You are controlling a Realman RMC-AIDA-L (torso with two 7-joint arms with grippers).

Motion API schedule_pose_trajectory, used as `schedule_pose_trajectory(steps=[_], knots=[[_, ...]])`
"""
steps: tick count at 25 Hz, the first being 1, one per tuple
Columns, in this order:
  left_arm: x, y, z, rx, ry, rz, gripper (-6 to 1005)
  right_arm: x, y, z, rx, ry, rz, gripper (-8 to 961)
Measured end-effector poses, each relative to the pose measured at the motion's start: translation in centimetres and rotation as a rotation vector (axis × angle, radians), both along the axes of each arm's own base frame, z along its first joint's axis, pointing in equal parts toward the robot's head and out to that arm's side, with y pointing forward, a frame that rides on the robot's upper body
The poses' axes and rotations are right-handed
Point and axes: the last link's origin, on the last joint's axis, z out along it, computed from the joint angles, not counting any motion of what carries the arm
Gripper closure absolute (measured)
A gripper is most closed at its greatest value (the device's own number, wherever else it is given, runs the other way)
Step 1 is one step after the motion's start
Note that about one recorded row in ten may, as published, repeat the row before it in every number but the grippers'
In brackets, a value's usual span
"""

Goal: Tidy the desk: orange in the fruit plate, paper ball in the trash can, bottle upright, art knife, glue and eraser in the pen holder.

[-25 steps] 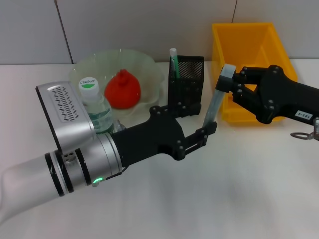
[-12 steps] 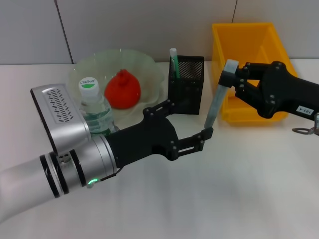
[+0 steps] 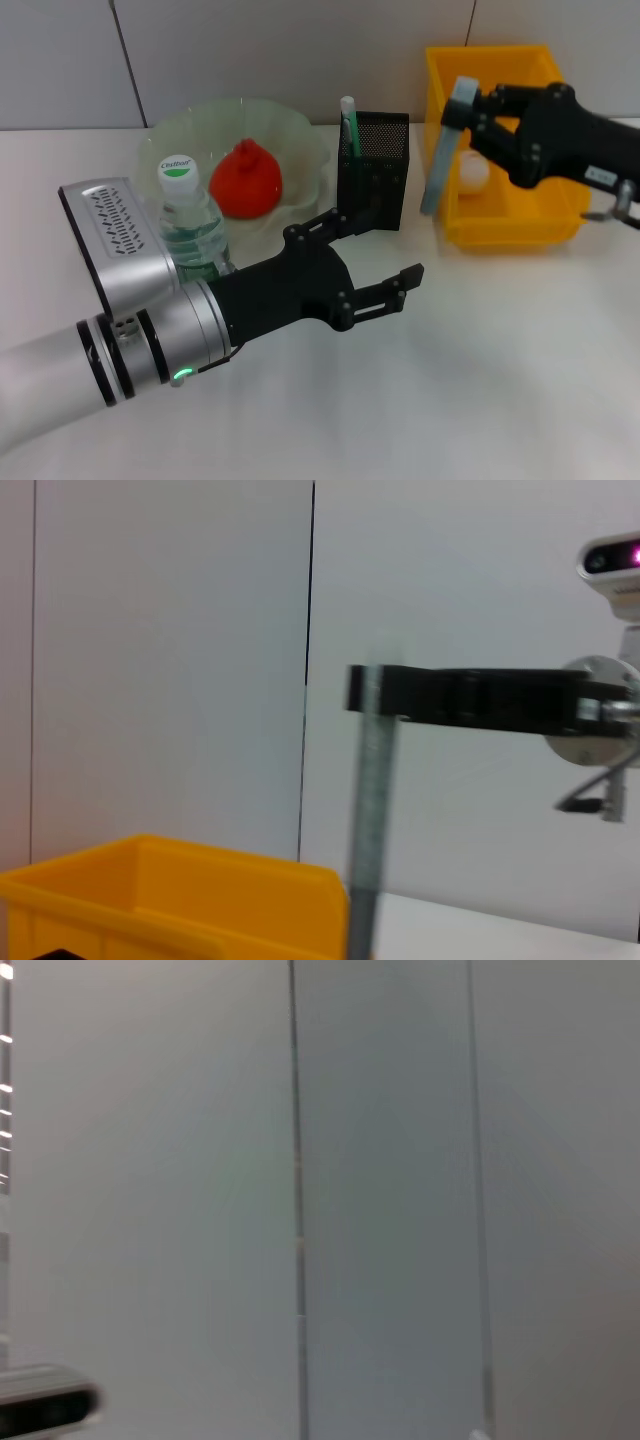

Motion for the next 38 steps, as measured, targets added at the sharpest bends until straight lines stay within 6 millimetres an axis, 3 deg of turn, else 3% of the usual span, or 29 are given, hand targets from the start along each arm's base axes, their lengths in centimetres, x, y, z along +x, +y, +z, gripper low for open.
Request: schedule_pose_trajectory(steps=[16, 28, 32, 38], knots=[[-1.0, -0.6, -0.2, 0.006, 0.013, 0.018, 184, -1.5, 5.2, 1.2, 0.198, 0.082, -0.146, 806], [-1.1, -0.5, -0.1, 0.010, 0.012, 0.019, 184, -3.3, 8.2, 0.1, 0.243, 0.082, -0.213, 808], [-1.1, -0.6, 0.0, 0.006, 0.008, 0.015, 184, -4.9, 9.9, -1.1, 0.196, 0.010, -0.257, 807], [-1.1, -0.8, 0.1, 0.000, -0.001, 0.010, 184, -6.4, 10.6, -1.7, 0.136, -0.044, -0.285, 801]])
